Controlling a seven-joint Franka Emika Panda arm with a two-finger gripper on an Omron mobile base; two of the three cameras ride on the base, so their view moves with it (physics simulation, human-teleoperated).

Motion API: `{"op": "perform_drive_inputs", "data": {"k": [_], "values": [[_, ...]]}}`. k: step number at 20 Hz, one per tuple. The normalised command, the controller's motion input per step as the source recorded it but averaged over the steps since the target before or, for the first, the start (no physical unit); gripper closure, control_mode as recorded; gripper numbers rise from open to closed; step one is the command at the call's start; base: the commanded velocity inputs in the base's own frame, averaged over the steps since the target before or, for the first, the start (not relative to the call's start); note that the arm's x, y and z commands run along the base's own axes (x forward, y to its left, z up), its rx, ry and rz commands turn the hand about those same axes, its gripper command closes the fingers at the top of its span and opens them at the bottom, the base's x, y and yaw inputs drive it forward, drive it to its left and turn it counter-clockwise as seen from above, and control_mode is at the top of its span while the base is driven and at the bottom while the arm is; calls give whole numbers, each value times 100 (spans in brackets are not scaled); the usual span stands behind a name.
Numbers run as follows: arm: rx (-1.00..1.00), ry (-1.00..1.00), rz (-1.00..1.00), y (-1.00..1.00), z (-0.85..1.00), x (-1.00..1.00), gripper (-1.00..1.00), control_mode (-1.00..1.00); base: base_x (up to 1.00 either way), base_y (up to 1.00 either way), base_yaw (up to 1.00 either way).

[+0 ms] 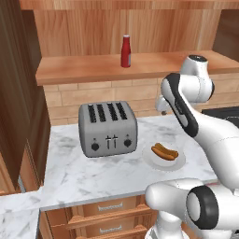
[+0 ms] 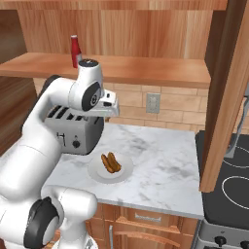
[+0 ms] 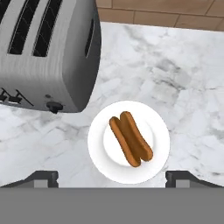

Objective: Move the hot dog bun to the plate on the dining table and place the condiment next to that plate. Then navigate to the fridge and take the sausage and place it on the plate as well.

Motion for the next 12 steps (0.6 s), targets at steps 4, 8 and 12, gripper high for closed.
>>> {"op": "perform_drive_inputs", "data": {"k": [4,8,12], "values": [[0,-3,17,-60,-64,0,-100,-100,0,0,0],[-4,-4,16,-33,-76,0,-100,-100,0,0,0],[-5,-5,9,-1,-72,1,-100,-100,0,0,0]]}}
